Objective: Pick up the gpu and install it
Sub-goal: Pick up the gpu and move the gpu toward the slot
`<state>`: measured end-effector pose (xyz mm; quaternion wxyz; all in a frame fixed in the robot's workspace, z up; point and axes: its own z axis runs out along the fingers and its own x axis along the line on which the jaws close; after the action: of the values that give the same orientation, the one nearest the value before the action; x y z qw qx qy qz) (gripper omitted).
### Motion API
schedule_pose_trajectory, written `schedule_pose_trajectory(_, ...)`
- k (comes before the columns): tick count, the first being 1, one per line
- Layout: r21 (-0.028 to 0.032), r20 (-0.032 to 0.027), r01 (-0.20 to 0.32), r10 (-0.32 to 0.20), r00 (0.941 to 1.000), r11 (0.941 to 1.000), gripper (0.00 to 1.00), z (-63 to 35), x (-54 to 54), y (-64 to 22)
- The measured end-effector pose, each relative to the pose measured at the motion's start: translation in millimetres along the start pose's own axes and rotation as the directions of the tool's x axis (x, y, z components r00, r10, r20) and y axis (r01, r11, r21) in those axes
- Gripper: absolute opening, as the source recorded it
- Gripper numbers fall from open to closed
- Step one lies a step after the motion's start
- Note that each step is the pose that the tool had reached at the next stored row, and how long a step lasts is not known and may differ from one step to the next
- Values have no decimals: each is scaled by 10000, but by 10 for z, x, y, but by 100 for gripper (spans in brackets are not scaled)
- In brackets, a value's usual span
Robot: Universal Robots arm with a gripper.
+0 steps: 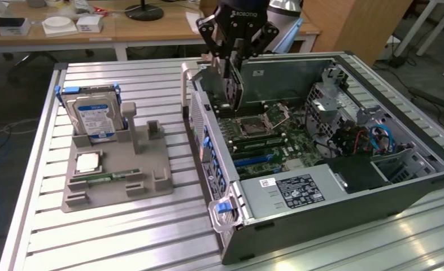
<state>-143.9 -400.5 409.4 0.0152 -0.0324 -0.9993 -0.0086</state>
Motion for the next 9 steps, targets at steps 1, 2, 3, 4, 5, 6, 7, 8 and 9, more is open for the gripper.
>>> schedule_pose_trajectory(1,-18,-2,-1,1,10000,10000,26,0,-15,1)
schedule_pose_trajectory(2,-40,-3,-1,1,10000,10000,26,1,-34,2)
schedule_pose_trajectory(3,-47,-2,-1,1,10000,10000,26,1,-51,3)
schedule_pose_trajectory(4,-53,-3,-1,1,10000,10000,26,0,-76,5)
schedule_pose_trajectory(5,-57,-3,-2,2,10000,10000,26,0,-100,7)
schedule_pose_trajectory(6,-60,-4,-2,2,10000,10000,26,-1,-124,8)
schedule_pose_trajectory(7,-64,-4,-3,3,10000,10000,26,-1,-147,10)
schedule_pose_trajectory(8,-69,-5,-3,3,10000,10000,26,-2,-170,11)
schedule_pose_trajectory(9,-74,-5,-4,4,10000,10000,26,-2,-188,12)
